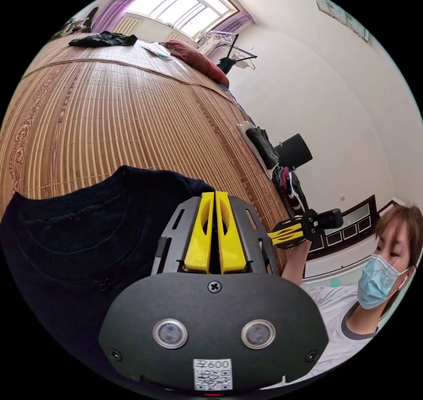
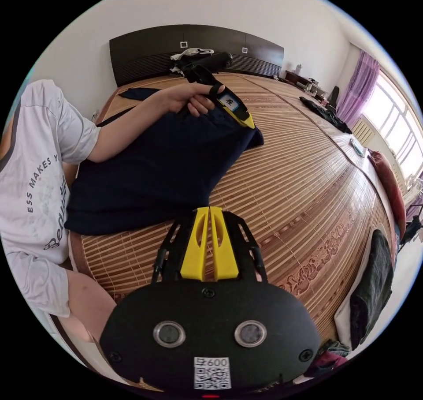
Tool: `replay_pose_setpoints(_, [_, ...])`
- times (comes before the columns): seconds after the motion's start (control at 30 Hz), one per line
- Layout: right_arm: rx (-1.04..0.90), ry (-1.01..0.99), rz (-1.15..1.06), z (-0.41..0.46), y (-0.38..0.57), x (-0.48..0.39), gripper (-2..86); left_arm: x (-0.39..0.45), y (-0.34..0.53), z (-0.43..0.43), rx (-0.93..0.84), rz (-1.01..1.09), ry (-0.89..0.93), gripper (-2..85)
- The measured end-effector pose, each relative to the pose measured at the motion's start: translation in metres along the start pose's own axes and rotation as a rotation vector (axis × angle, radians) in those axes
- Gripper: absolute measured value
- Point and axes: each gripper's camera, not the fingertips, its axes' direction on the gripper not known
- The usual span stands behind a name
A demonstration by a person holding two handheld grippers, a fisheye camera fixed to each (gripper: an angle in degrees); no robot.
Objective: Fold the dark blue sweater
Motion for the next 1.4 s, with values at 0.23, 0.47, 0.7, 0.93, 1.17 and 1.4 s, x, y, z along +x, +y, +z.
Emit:
replay_pose_setpoints(0.23, [-0.051, 0.0, -0.014, 0.007, -0.003, -0.018, -0.8, -0.009, -0.004, -0.006, 0.029, -0.018, -0.002, 0.4])
replay_pose_setpoints(0.47, [-0.067, -0.01, -0.016, 0.007, -0.004, -0.032, -0.8, -0.021, -0.009, 0.0, -0.057, -0.052, -0.029, 0.5])
replay_pose_setpoints(0.7, [-0.071, -0.011, -0.017, 0.006, -0.003, -0.044, -0.8, -0.015, -0.012, -0.007, -0.015, -0.036, -0.066, 1.7])
replay_pose_setpoints(0.93, [-0.068, -0.006, -0.005, 0.005, -0.002, -0.054, -0.8, -0.007, -0.018, 0.006, -0.087, -0.016, 0.068, 7.6])
replay_pose_setpoints(1.17, [-0.071, 0.007, 0.018, 0.005, 0.0, -0.061, -0.8, 0.013, -0.019, 0.009, -0.14, 0.042, -0.075, 1.3])
replay_pose_setpoints(1.4, [-0.071, 0.007, 0.019, 0.006, 0.001, -0.068, -0.8, 0.034, -0.015, -0.005, -0.166, 0.08, -0.183, 0.6])
